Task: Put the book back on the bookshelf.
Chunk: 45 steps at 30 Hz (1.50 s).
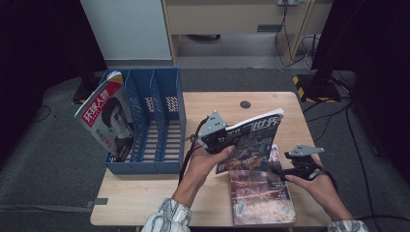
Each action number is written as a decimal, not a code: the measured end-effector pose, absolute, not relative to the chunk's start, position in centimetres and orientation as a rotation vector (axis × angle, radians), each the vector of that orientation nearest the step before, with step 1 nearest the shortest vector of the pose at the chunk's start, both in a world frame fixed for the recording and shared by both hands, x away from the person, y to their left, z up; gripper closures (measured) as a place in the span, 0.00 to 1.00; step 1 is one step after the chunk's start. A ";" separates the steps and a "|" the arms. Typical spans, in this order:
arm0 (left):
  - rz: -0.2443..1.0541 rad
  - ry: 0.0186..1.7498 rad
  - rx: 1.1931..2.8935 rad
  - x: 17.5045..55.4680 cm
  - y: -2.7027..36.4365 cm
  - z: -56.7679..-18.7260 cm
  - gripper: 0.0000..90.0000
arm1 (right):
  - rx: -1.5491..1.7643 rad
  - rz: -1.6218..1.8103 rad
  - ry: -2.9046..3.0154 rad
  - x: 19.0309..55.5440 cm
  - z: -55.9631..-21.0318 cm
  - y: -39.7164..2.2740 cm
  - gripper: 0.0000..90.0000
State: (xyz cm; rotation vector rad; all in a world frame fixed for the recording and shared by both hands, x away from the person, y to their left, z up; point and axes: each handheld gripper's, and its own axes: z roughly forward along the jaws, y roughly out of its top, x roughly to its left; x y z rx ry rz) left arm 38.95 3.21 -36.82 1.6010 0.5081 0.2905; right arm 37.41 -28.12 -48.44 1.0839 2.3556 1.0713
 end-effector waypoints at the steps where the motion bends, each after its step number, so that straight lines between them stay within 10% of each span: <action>1: 0.290 0.514 1.598 39.0 3.3 -36.8 0.90 | 1.102 1.056 2.346 37.3 -48.6 -28.4 0.18; 45: 0.370 0.561 1.494 37.2 8.3 -33.0 0.92 | 1.302 0.963 2.192 36.8 -51.0 -30.9 0.19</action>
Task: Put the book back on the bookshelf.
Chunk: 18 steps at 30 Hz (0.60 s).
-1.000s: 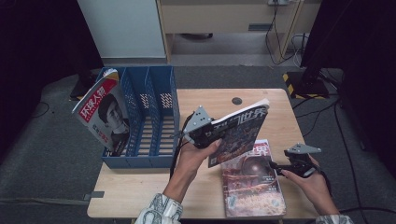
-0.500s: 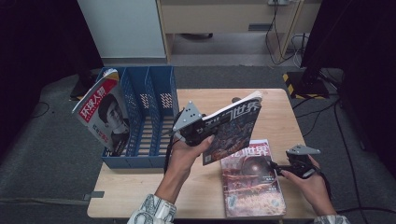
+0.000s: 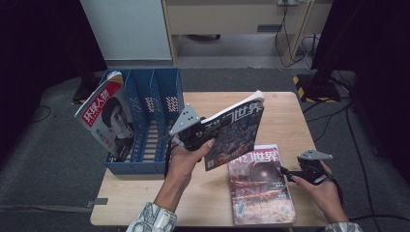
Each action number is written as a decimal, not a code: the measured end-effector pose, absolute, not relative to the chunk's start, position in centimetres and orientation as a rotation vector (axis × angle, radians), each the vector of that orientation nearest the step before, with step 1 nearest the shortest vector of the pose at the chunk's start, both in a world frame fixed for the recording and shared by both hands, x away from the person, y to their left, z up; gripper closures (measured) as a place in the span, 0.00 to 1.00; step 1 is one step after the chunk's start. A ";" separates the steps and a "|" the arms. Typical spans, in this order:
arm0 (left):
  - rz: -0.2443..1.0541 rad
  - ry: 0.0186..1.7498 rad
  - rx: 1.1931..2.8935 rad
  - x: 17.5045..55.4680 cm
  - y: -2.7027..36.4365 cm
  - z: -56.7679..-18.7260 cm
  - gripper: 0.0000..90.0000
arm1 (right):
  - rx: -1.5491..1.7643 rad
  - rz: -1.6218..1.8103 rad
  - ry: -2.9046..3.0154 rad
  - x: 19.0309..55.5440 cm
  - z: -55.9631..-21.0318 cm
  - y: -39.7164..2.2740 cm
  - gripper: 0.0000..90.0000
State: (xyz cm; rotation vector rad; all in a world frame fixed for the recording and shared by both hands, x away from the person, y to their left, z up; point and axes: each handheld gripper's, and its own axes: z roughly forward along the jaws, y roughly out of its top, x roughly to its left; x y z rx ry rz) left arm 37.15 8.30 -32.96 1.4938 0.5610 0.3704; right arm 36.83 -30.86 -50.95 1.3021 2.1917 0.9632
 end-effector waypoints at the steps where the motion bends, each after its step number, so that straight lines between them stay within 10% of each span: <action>1: 0.371 0.563 1.493 37.1 8.4 -32.9 0.92 | 1.295 0.966 2.188 36.8 -50.9 -30.9 0.21; 18: 0.392 0.591 1.451 36.1 10.9 -32.3 0.92 | 1.296 0.947 2.181 36.8 -50.9 -31.4 0.23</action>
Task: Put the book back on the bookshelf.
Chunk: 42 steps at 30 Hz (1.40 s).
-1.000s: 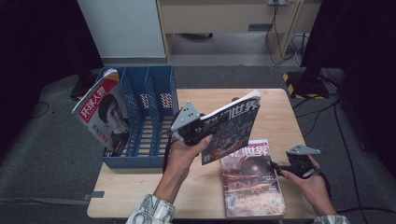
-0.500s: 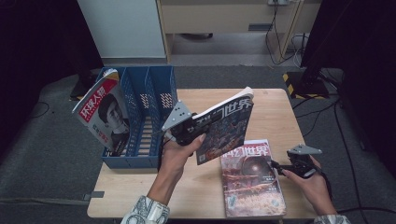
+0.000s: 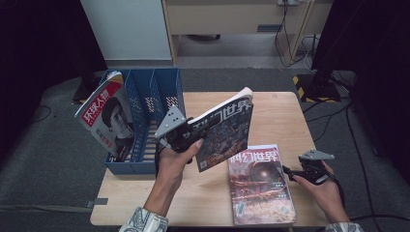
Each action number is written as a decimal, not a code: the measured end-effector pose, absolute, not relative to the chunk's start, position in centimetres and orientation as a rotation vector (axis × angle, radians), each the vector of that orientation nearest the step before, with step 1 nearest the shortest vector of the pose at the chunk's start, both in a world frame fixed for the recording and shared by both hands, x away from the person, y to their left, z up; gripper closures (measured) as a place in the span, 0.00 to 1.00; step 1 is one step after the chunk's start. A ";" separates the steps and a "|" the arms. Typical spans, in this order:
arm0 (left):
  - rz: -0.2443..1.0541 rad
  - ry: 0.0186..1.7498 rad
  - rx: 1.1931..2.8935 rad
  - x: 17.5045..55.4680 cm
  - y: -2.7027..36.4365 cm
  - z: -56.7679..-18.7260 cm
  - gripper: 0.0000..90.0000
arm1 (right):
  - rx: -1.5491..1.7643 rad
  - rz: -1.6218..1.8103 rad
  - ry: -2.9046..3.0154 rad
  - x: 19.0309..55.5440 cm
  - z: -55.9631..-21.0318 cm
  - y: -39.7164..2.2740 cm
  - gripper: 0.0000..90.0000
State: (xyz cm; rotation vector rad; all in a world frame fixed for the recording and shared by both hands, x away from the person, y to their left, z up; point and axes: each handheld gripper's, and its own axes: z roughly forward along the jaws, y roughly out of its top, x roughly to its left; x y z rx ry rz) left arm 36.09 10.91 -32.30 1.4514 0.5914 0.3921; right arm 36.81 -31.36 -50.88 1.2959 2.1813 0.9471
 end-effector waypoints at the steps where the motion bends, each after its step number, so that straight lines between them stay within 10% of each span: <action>1: 0.394 0.594 1.450 36.0 11.1 -32.3 0.92 | 1.303 0.950 2.174 36.8 -50.9 -31.4 0.23; 42: 0.489 0.640 1.372 33.5 17.2 -29.1 0.92 | 1.284 0.952 2.174 36.7 -50.9 -31.7 0.47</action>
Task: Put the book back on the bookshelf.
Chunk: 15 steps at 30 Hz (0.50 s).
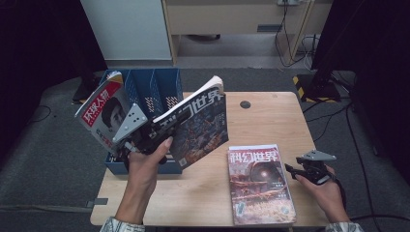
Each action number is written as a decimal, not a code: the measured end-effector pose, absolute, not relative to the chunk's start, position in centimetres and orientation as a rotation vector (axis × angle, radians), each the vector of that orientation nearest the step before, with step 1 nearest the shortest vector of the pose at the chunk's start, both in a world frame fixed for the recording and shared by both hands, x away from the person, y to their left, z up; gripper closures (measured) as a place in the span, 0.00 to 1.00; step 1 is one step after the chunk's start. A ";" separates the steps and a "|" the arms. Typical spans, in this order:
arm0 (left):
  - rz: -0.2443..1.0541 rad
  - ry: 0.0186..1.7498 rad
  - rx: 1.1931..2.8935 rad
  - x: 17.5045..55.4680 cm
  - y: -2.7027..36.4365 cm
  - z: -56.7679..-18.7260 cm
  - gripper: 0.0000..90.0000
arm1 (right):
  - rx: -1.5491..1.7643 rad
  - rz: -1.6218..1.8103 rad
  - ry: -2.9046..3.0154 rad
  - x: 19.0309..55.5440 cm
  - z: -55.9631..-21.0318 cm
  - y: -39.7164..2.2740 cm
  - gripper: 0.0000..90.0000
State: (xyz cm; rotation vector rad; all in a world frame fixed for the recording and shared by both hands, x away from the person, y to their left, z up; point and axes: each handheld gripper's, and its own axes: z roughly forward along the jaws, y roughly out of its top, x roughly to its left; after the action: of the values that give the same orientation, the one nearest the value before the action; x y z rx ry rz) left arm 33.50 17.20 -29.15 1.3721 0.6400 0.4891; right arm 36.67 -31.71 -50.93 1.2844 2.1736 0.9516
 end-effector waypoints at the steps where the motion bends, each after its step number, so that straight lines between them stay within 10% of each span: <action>1: 0.494 0.643 1.369 33.4 17.4 -29.1 0.92 | 1.285 0.951 2.174 36.7 -50.9 -31.7 0.47; 15: 0.537 0.679 1.347 32.9 20.3 -28.8 0.92 | 1.287 0.949 2.172 36.8 -51.0 -31.7 0.46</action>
State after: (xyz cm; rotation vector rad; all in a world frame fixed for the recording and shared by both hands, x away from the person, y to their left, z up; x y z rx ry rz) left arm 32.86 20.32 -28.79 1.3474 0.6788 0.5371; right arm 36.77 -31.69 -51.00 1.2867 2.1723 0.9493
